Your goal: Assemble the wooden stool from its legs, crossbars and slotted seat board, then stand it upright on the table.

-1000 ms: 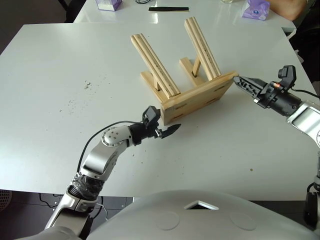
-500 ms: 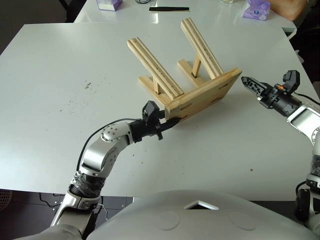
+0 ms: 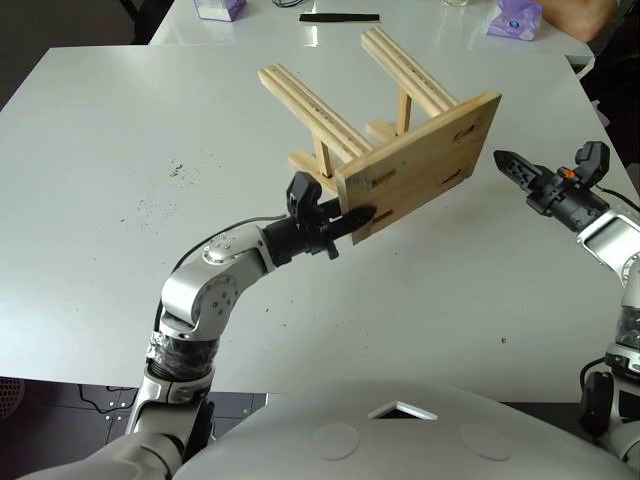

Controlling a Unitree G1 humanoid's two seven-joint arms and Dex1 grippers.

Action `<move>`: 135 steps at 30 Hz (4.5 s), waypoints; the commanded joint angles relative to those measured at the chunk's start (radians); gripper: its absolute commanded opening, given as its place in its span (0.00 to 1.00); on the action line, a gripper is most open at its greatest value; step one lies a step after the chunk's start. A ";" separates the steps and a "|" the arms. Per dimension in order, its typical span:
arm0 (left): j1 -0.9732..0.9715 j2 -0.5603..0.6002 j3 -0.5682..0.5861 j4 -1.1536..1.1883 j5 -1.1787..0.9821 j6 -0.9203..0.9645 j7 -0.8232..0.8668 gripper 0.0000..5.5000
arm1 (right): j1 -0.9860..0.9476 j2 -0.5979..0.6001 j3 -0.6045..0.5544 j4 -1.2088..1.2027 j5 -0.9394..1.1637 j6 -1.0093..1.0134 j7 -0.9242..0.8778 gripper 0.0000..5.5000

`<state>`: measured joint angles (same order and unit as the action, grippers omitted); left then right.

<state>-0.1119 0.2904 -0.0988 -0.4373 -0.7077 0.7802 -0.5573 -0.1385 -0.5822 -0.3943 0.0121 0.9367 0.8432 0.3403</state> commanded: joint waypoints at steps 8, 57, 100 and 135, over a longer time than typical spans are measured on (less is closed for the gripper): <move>-0.290 -0.210 0.295 0.114 -0.918 0.057 0.836 0.24 | -0.005 0.010 -0.021 -0.009 -0.040 -0.012 0.014 0.96; -0.245 0.038 0.344 0.503 -0.798 0.007 0.840 0.52 | 0.046 0.105 0.005 -0.062 -0.185 -0.044 0.047 0.96; -0.485 0.123 0.306 0.438 -0.333 -0.179 0.548 0.85 | 0.013 0.174 0.023 -0.115 -0.350 -0.168 -0.111 0.96; -0.633 -0.136 -0.159 0.750 0.148 0.051 0.060 0.85 | 0.065 0.278 0.062 -0.048 -0.466 -0.253 -0.173 0.96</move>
<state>-0.9622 0.1898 -0.2731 0.1998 -0.5260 0.6391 -0.4865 -0.0873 -0.3140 -0.3197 0.0001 0.4882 0.5992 0.1862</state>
